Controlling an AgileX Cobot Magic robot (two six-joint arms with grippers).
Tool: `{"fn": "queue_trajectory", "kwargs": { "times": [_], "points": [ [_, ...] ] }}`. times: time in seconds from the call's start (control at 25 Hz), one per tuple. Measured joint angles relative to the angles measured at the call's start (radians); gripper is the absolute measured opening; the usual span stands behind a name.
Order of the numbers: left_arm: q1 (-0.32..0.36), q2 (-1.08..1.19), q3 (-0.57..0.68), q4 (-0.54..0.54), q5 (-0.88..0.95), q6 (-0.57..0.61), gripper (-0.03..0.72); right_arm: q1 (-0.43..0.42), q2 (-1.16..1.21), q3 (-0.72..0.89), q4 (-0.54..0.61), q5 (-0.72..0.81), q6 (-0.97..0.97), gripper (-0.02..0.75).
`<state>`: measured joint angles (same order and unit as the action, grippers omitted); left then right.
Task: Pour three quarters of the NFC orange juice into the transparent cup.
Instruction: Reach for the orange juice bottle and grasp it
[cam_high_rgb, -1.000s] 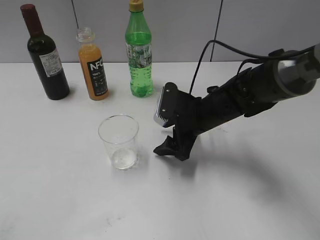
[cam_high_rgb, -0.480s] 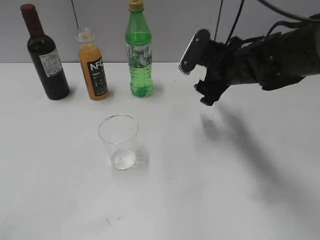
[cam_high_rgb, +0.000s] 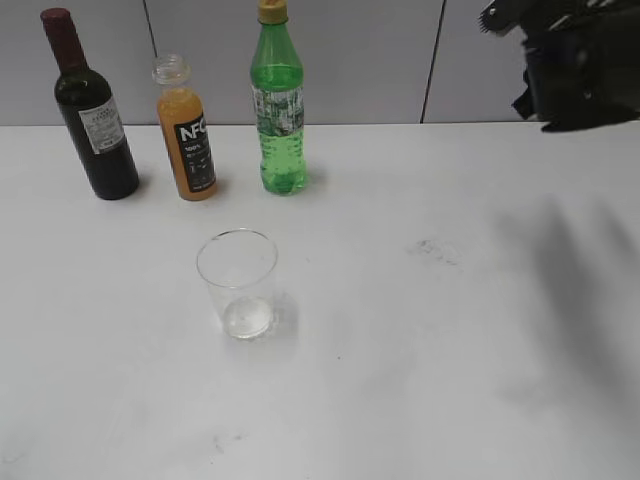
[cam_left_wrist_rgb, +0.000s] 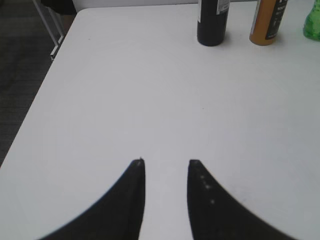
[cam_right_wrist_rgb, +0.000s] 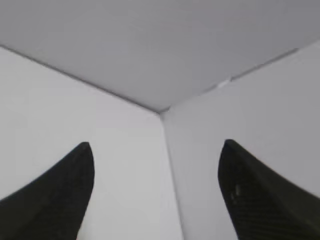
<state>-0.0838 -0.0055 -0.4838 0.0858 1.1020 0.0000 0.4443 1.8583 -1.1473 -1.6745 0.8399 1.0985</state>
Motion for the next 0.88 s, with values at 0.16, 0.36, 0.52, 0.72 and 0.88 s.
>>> {"fn": "queue_trajectory", "kwargs": {
  "times": [0.16,0.36,0.52,0.72,0.88],
  "points": [
    [0.000,0.000,0.000,0.000,0.000,0.000,0.237,-0.107,-0.034,-0.074,0.474,-0.054,-0.242,0.593],
    [0.000,0.000,0.000,0.000,0.000,0.000,0.237,-0.279,-0.095,-0.204,1.083,-0.081,-0.694,0.592],
    [0.000,0.000,0.000,0.000,0.000,0.000,0.237,-0.383,-0.118,-0.350,1.547,0.097,-1.066,0.592],
    [0.000,0.000,0.000,0.000,0.000,0.000,0.237,-0.426,-0.125,-0.432,1.717,0.311,-1.217,0.592],
    [0.000,0.000,0.000,0.000,0.000,0.000,0.237,-0.430,-0.167,-0.432,1.724,0.362,-1.257,0.592]
  ]
}}
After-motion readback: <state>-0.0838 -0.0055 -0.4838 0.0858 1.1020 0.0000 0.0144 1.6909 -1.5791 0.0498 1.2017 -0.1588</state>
